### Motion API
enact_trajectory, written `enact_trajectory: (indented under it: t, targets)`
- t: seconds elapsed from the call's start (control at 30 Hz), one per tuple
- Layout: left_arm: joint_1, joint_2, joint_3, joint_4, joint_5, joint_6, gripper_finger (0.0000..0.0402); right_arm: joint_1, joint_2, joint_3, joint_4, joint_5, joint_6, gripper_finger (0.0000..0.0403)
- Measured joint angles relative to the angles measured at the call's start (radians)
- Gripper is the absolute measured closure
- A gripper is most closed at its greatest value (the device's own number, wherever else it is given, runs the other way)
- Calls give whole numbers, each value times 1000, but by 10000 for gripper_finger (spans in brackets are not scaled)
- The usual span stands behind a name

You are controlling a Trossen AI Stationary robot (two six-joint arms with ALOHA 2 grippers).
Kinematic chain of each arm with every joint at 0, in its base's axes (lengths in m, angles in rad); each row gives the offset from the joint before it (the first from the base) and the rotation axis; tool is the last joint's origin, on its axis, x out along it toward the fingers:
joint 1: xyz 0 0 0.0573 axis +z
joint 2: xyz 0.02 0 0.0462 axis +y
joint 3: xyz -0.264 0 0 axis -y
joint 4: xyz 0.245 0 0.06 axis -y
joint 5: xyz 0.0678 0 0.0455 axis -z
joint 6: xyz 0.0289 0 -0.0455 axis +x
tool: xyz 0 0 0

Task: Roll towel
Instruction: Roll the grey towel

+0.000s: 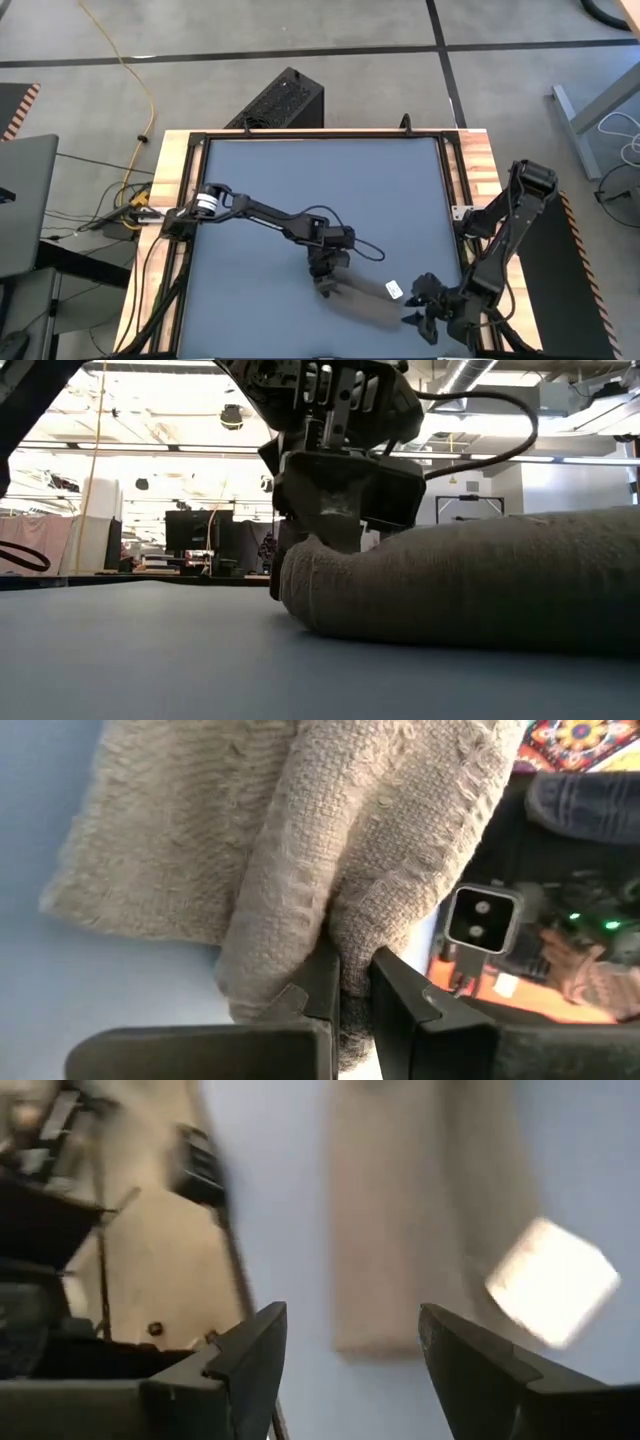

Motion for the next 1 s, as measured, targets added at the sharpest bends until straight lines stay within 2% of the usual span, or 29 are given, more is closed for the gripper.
enact_trajectory:
  t: [0.17,0.27,0.43,0.63,0.87,1.0]
  targets:
    - [25,0,0,4,84,-69,385,-43,75,6,222,75,-368,148]
    - [33,0,0,5,116,-101,385,-90,125,46,219,78,-483,148]
    - [38,-1,1,5,168,-127,385,-157,200,117,133,71,-541,148]
    - [49,-2,2,5,204,-157,385,-194,305,195,94,-14,-625,148]
    - [57,-2,2,6,198,-132,381,-233,451,334,-216,-23,-532,152]
    - [62,-2,2,8,184,-104,353,-247,498,367,-257,-62,-496,192]
